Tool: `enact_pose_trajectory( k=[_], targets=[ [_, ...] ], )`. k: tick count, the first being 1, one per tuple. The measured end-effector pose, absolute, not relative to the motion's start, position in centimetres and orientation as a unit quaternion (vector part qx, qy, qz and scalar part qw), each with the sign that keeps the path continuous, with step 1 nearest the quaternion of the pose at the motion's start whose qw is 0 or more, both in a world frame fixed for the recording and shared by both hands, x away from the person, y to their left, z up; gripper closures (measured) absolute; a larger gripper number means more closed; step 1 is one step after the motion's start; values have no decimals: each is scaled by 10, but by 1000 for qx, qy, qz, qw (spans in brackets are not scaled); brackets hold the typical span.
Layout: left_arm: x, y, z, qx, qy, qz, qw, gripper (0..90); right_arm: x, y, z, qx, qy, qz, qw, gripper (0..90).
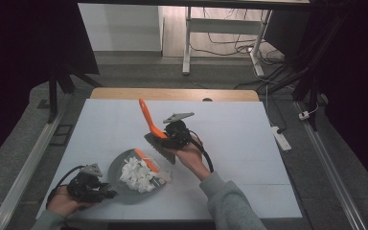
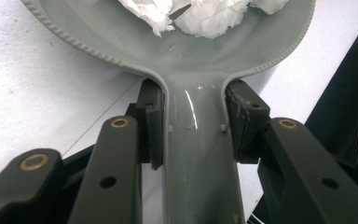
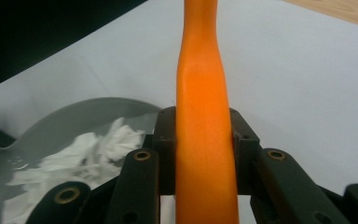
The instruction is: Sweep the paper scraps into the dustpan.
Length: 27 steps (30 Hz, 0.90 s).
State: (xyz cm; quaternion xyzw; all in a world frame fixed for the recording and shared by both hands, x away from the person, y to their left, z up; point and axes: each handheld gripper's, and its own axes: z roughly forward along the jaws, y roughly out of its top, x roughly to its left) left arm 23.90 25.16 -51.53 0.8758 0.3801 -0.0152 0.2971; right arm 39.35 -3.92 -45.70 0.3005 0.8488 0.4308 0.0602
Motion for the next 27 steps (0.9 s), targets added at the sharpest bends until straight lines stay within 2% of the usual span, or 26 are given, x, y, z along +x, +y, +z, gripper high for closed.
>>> enact_pose_trajectory(
  k=[5,14,27],
  targets=[
    [239,251,-515,876,380,-17,296,619,402,-50,-468,331,847,408,78,704],
    [237,255,-514,877,380,-20,295,619,410,-44,-489,344,854,384,68,704],
    [237,252,-514,877,379,-21,294,619,398,-8,-497,329,859,391,19,705]
  ],
)
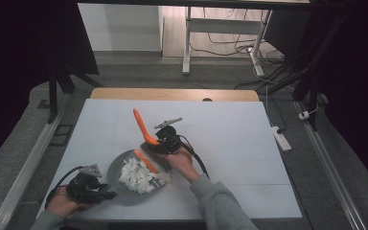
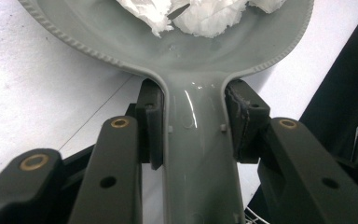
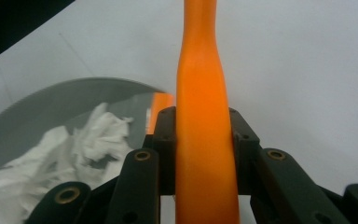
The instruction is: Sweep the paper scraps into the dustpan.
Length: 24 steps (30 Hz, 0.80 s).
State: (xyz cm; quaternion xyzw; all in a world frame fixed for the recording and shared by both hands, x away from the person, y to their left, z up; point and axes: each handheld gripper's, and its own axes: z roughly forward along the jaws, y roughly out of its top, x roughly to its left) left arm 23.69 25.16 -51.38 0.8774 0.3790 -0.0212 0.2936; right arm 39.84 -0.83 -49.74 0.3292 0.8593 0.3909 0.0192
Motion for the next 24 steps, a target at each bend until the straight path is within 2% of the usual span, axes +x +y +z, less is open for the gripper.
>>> enact_pose_trajectory(
  k=[5,8,11,17,24],
  targets=[
    [237,252,-514,877,379,-21,294,619,383,10,-497,294,870,397,5,705],
    [237,252,-515,877,379,-23,294,619,377,9,-490,278,865,417,-19,704],
    [237,252,-515,877,379,-23,295,619,376,2,-481,281,857,432,-13,704],
    [236,250,-515,879,376,-23,292,619,378,-24,-465,296,843,448,30,704],
    [236,250,-515,879,375,-23,293,619,376,-44,-468,310,844,436,34,704]
  ],
)
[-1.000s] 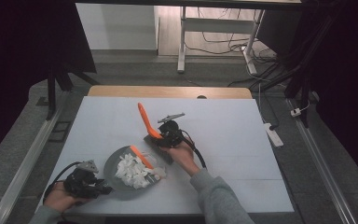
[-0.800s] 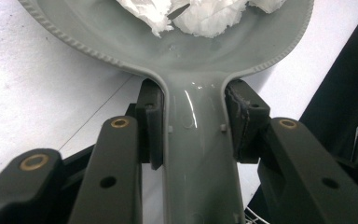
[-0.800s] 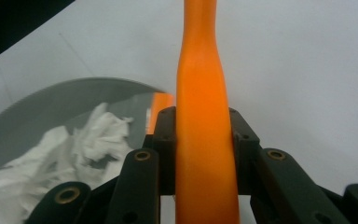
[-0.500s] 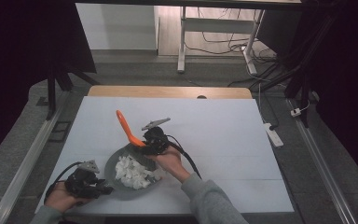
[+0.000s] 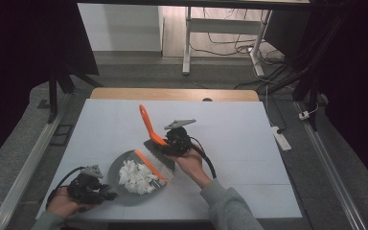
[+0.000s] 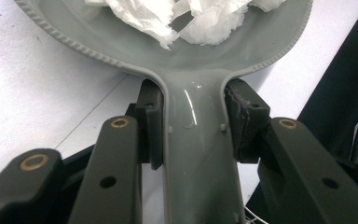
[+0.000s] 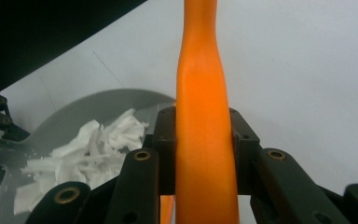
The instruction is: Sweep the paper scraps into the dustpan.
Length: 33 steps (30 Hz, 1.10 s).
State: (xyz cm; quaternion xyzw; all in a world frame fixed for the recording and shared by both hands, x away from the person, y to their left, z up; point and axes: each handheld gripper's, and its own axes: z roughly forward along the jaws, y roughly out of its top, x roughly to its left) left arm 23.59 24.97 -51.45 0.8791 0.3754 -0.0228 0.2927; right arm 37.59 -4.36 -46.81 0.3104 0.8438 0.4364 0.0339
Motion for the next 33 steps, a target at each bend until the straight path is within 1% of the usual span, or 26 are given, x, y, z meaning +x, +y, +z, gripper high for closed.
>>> enact_pose_trajectory(
  k=[5,8,10,15,19,22,25,28,33],
  targets=[
    [235,249,-515,882,370,-24,292,618,377,-57,-469,328,847,415,56,704],
    [234,247,-515,885,365,-26,289,618,378,-63,-475,339,853,390,75,704],
    [234,246,-514,886,362,-27,288,618,378,-68,-482,352,853,376,77,704],
    [233,239,-514,890,354,-29,287,618,371,-63,-491,359,852,376,61,704],
    [234,234,-515,892,350,-31,286,618,360,-39,-493,338,860,380,43,704],
    [234,234,-516,891,351,-32,286,618,350,-18,-493,317,863,392,22,705],
    [235,235,-517,890,351,-34,287,618,343,-5,-485,304,858,414,-21,704],
    [235,236,-517,890,352,-35,288,618,341,-3,-473,289,857,427,-8,704],
    [235,237,-518,889,354,-35,289,618,357,-25,-455,310,840,444,18,704]
  ],
)
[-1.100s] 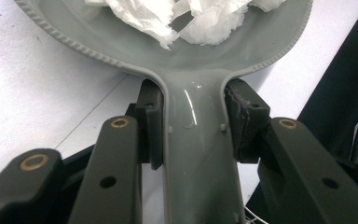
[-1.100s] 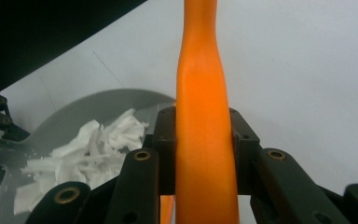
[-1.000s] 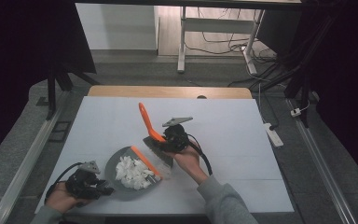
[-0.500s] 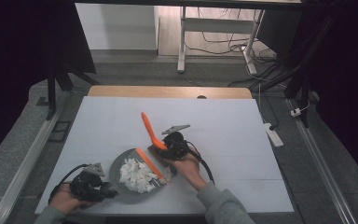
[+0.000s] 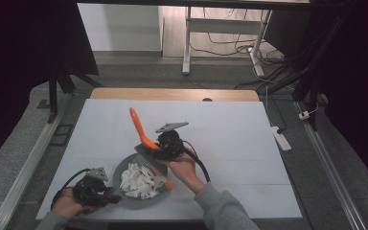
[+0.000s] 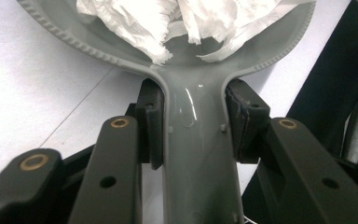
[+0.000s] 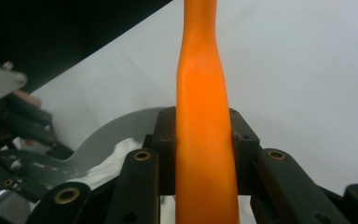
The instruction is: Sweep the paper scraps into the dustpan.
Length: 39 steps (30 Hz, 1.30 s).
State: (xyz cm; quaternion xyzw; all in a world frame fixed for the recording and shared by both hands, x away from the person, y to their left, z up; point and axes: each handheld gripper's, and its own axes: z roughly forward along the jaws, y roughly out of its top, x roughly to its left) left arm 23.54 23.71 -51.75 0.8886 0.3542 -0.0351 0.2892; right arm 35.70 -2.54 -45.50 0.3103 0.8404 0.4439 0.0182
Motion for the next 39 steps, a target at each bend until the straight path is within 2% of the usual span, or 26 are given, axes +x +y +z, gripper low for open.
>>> enact_pose_trajectory(
  k=[7,14,21,26,29,34,39],
  targets=[
    [236,237,-518,888,356,-35,289,619,378,-49,-455,341,831,435,59,704],
    [236,237,-518,888,356,-35,290,619,398,-43,-477,363,837,399,93,704],
    [237,238,-519,888,356,-36,287,619,403,-27,-496,371,846,377,68,705],
    [237,238,-519,888,358,-35,287,619,378,-1,-495,329,864,381,19,704],
    [237,237,-520,886,361,-35,288,619,361,11,-483,302,863,405,-17,704],
    [237,238,-520,886,360,-35,290,619,353,14,-458,269,856,440,7,704],
    [239,240,-521,881,366,-32,297,619,364,-3,-456,296,850,434,38,704]
  ],
)
